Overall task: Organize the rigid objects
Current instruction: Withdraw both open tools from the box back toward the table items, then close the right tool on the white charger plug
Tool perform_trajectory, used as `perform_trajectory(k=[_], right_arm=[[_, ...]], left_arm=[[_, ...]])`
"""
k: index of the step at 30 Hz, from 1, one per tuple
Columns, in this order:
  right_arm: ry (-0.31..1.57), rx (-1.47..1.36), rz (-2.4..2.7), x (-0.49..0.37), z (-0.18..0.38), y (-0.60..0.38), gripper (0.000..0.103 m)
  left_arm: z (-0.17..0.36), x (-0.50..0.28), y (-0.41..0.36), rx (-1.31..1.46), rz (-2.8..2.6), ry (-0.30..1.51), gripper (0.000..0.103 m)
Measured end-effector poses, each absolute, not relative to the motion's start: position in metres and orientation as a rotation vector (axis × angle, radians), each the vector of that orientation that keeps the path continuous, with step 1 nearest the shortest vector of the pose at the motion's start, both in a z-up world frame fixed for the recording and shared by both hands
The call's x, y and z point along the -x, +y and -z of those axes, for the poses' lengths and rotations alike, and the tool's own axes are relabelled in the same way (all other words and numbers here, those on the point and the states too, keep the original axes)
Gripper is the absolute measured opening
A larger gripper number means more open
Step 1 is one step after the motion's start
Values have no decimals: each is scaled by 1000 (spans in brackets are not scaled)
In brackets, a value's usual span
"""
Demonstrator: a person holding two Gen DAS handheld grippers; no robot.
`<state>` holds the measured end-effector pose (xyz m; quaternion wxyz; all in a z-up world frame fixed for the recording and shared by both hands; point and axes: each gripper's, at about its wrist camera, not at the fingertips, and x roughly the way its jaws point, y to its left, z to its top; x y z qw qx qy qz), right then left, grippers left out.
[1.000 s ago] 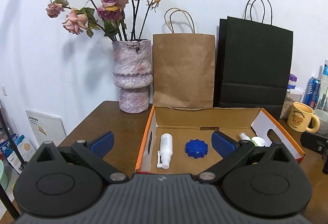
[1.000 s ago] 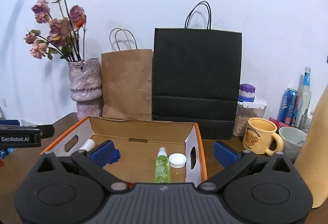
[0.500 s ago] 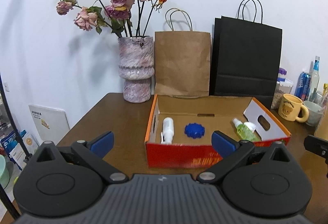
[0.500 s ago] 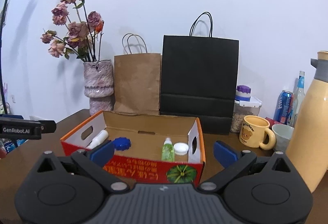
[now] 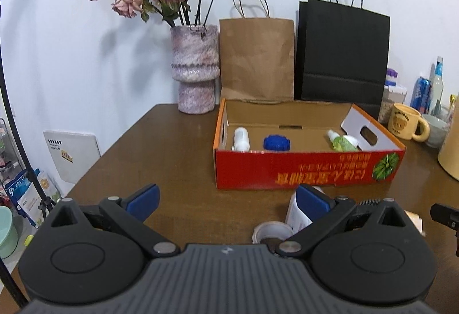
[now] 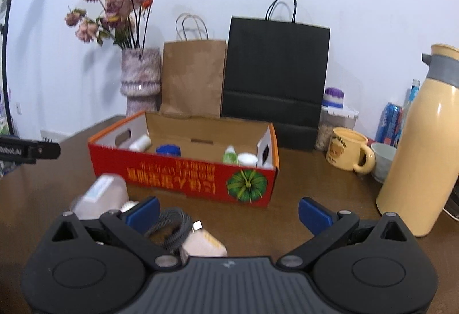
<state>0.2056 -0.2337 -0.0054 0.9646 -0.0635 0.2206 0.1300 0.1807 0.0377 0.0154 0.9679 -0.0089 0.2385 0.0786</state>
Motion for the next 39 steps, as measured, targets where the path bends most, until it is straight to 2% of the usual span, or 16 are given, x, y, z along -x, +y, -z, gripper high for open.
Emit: perform_trajectory(k=[11,19,21,24,28,29,30,39], right_arm=[[569,153,-262,-208,47,-243,103],[579,213,-302,-230,62,-225,101],[584,226,-307,-238,64,-221,97],[600,212,-336,-247,68,-219,85],[614,170,-409,-249,71,-221,52],[615,164,-418,-248,71,-221,37],[615,157,-421,-247,71,-222,32],[569,130,-293,-235,67,-234,31]], left_arm=[[15,-175,28,5,-111,535,103],[26,-176,31,20,-94,540,103],[28,-177,33,27,-93,544,103],[29,-178,36,43,-97,549,103],[28,-178,38,58,-102,547,103],[28,-178,39,59,-104,546,103],[29,-178,39,59,-105,546,103],[30,-178,41,59,-130,551,103]])
